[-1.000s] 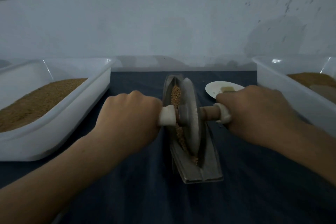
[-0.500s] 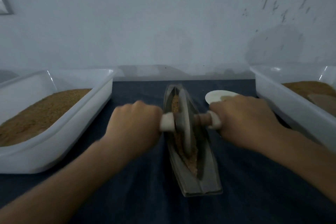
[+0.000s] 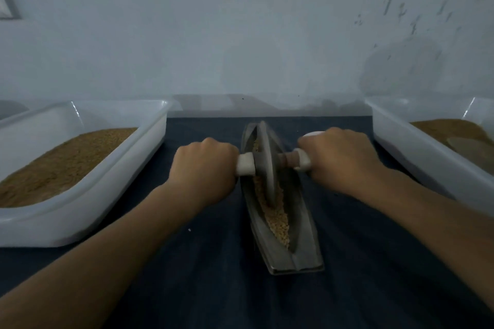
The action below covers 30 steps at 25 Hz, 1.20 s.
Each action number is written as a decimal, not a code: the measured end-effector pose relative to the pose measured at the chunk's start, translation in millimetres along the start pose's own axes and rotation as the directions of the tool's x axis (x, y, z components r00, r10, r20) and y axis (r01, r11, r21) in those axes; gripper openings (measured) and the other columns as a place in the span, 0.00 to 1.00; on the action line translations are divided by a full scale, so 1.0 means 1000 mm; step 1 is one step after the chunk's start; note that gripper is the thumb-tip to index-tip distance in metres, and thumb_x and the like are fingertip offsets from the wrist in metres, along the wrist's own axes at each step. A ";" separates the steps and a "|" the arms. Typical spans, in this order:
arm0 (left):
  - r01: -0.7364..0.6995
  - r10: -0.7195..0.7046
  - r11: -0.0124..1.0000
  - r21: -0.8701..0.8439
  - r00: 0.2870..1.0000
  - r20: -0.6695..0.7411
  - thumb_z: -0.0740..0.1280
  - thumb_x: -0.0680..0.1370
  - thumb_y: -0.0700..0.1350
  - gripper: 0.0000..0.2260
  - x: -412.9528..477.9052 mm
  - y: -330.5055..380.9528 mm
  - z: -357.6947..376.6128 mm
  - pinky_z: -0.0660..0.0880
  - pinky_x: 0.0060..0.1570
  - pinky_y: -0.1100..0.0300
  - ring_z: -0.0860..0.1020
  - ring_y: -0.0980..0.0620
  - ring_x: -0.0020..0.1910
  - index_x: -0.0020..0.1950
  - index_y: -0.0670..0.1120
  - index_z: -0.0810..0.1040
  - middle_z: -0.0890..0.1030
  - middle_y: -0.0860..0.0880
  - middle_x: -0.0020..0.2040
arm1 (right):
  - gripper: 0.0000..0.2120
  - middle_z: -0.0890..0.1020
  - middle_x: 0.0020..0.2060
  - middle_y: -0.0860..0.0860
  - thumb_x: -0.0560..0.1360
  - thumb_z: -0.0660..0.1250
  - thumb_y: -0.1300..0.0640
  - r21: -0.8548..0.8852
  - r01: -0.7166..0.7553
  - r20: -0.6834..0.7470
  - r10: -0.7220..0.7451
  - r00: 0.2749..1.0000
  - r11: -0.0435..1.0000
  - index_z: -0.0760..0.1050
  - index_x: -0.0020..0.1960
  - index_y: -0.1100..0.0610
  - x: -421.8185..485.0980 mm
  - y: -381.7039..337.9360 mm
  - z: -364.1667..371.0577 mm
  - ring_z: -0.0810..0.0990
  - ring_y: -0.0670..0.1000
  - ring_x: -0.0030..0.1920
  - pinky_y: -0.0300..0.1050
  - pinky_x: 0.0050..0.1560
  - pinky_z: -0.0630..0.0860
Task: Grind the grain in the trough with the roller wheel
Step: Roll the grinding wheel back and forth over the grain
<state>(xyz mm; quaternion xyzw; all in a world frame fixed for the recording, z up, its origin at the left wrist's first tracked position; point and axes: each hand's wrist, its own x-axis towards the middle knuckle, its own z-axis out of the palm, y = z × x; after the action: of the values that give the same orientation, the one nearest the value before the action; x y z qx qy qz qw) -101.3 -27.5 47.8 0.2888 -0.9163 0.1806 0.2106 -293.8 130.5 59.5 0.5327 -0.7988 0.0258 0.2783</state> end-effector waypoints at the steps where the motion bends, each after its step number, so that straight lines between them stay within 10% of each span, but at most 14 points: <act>1: -0.066 0.069 0.997 0.040 0.995 -0.069 0.72 0.67 0.54 0.16 -0.017 0.000 -0.005 0.52 0.25 0.63 0.57 0.55 0.23 0.33 0.56 0.63 0.63 0.56 0.28 | 0.12 0.65 0.29 0.43 0.70 0.61 0.49 0.004 0.045 -0.060 -0.044 0.997 0.999 0.58 0.35 0.45 -0.019 0.001 -0.003 0.60 0.43 0.28 0.39 0.28 0.52; 4: -0.105 0.117 0.990 0.098 0.985 -0.124 0.76 0.59 0.52 0.23 -0.027 0.003 -0.021 0.48 0.26 0.67 0.49 0.57 0.22 0.31 0.56 0.60 0.60 0.56 0.24 | 0.10 0.58 0.26 0.41 0.64 0.59 0.48 0.081 0.098 -0.161 -0.083 0.983 0.992 0.56 0.35 0.42 -0.046 0.006 -0.004 0.54 0.42 0.27 0.36 0.28 0.51; 8: 0.029 -0.032 0.995 0.094 0.999 0.030 0.67 0.75 0.47 0.01 0.020 0.009 -0.003 0.65 0.32 0.56 0.68 0.49 0.31 0.45 0.51 0.77 0.69 0.51 0.34 | 0.10 0.69 0.31 0.44 0.72 0.66 0.51 0.021 -0.097 -0.023 0.098 0.995 0.995 0.65 0.39 0.47 0.009 -0.008 0.011 0.70 0.52 0.32 0.42 0.29 0.56; 12: 0.001 -0.011 0.993 0.118 0.996 0.089 0.66 0.76 0.45 0.05 0.045 0.009 -0.008 0.67 0.36 0.53 0.77 0.45 0.40 0.51 0.49 0.78 0.76 0.48 0.42 | 0.10 0.76 0.39 0.47 0.76 0.67 0.50 0.105 -0.153 0.103 0.142 0.985 0.983 0.66 0.41 0.47 0.026 -0.005 0.018 0.73 0.52 0.38 0.46 0.34 0.64; 18: -0.232 0.244 0.969 0.084 0.949 -0.201 0.71 0.62 0.53 0.19 -0.031 -0.008 -0.024 0.45 0.29 0.67 0.49 0.56 0.23 0.35 0.55 0.58 0.55 0.56 0.27 | 0.11 0.61 0.27 0.42 0.67 0.60 0.45 0.087 0.080 -0.192 -0.062 0.979 0.993 0.57 0.38 0.42 -0.059 0.011 -0.004 0.65 0.51 0.24 0.37 0.28 0.55; 25: 0.039 -0.040 0.993 0.113 0.999 0.008 0.65 0.77 0.46 0.02 0.038 0.005 0.000 0.64 0.33 0.54 0.65 0.49 0.31 0.44 0.50 0.74 0.66 0.51 0.33 | 0.04 0.79 0.44 0.50 0.75 0.69 0.52 0.115 -0.176 0.189 0.153 0.970 0.978 0.74 0.47 0.47 0.029 -0.005 0.008 0.79 0.56 0.46 0.47 0.40 0.68; 30: -0.129 0.132 0.991 0.039 0.987 -0.096 0.74 0.66 0.53 0.20 -0.032 -0.004 -0.016 0.52 0.26 0.64 0.56 0.55 0.24 0.36 0.56 0.61 0.61 0.56 0.27 | 0.20 0.59 0.27 0.43 0.63 0.76 0.52 -0.020 0.041 -0.164 -0.044 0.985 0.999 0.63 0.34 0.47 -0.039 -0.001 -0.013 0.56 0.45 0.25 0.36 0.28 0.51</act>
<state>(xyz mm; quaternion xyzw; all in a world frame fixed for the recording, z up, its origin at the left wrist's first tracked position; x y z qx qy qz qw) -70.5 -8.5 46.6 0.2224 -0.9187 0.2231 0.2382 -276.4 167.2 51.7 0.5433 -0.7618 0.0574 0.3482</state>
